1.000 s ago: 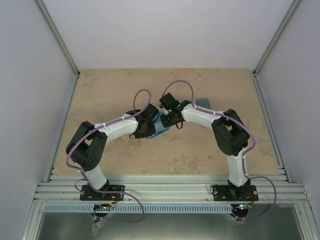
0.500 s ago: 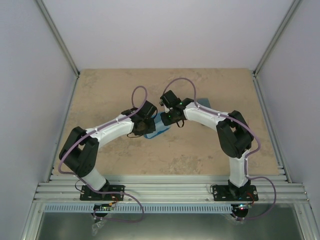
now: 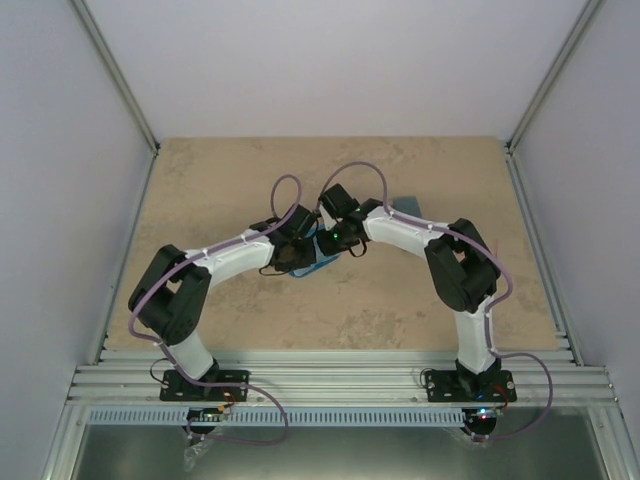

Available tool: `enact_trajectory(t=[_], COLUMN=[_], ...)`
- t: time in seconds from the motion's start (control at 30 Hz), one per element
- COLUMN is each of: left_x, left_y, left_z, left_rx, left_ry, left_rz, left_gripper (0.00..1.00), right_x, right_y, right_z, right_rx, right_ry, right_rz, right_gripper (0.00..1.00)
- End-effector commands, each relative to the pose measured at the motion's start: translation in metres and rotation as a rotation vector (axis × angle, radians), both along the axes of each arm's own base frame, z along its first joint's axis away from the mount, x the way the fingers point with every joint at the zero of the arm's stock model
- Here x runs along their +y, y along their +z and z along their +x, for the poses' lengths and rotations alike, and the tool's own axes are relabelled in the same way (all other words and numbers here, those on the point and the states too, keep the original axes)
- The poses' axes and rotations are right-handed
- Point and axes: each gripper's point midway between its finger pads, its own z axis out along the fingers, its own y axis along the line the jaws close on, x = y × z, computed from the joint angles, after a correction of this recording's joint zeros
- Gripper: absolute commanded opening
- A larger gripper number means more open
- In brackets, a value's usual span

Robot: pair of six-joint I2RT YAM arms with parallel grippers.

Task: Organize the sunglasses
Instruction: Place the glasses cleaning cloth in the sunglasses case.

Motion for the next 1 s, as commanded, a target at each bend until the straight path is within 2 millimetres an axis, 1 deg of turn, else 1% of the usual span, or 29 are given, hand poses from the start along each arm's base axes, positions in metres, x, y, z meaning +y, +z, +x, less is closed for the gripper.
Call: enact_trajectory(t=[0.0,0.23,0.33,0.53,0.67,0.8,0.9,0.97], left_x=[0.007,0.015,0.018,0.019,0.021,0.025,0.028,0.028], left_y=[-0.017,-0.035,-0.040,-0.043,-0.042,-0.037,-0.031,-0.026], left_z=[-0.004,-0.016,-0.019,-0.022,-0.023,-0.022,-0.022,-0.022], left_rx=[0.021,0.060,0.076,0.088,0.092,0.087,0.086,0.086], left_ry=[0.000,0.020,0.027,0.028,0.032,0.045,0.055,0.053], left_rz=[0.023,0.043,0.050,0.051,0.058,0.080,0.096,0.099], left_gripper=[0.10,0.11,0.12,0.13,0.15,0.18,0.19,0.21], right_x=[0.002,-0.001,-0.003,-0.012,-0.021,-0.031,-0.029,-0.025], right_y=[-0.016,-0.025,-0.028,-0.042,-0.044,-0.039,-0.027,-0.015], right_z=[-0.003,0.001,0.004,0.004,0.010,0.021,0.024,0.025], right_rx=[0.038,0.032,0.024,0.034,0.004,-0.045,-0.066,-0.077], right_ry=[0.014,-0.011,-0.032,-0.061,-0.107,-0.166,-0.176,-0.169], right_rz=[-0.003,-0.027,-0.040,-0.087,-0.127,-0.169,-0.148,-0.118], right_gripper=[0.13,0.15,0.17,0.17,0.18,0.18,0.19,0.20])
